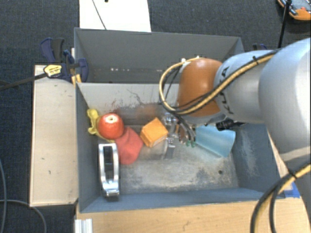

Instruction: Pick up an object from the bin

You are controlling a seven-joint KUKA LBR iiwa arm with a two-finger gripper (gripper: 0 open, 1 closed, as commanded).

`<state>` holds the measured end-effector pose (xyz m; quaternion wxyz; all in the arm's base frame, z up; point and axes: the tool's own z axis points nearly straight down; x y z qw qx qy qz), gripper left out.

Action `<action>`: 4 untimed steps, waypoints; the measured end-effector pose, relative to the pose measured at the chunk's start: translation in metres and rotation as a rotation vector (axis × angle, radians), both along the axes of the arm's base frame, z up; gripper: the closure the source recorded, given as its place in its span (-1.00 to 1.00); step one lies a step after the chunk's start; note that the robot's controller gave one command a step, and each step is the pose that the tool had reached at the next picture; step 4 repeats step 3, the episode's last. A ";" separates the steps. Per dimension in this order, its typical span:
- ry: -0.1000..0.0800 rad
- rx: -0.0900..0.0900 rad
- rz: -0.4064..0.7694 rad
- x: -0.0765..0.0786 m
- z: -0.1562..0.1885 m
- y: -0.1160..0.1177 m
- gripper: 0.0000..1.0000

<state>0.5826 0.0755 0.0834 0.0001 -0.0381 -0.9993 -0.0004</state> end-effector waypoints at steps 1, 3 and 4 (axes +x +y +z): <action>-0.011 0.000 0.107 0.001 -0.009 0.025 1.00; -0.007 -0.001 0.132 -0.008 0.160 -0.001 1.00; -0.007 -0.001 0.132 -0.008 0.160 -0.001 1.00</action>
Offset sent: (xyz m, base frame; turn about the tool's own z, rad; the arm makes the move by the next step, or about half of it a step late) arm 0.0000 0.0000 0.0000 0.0000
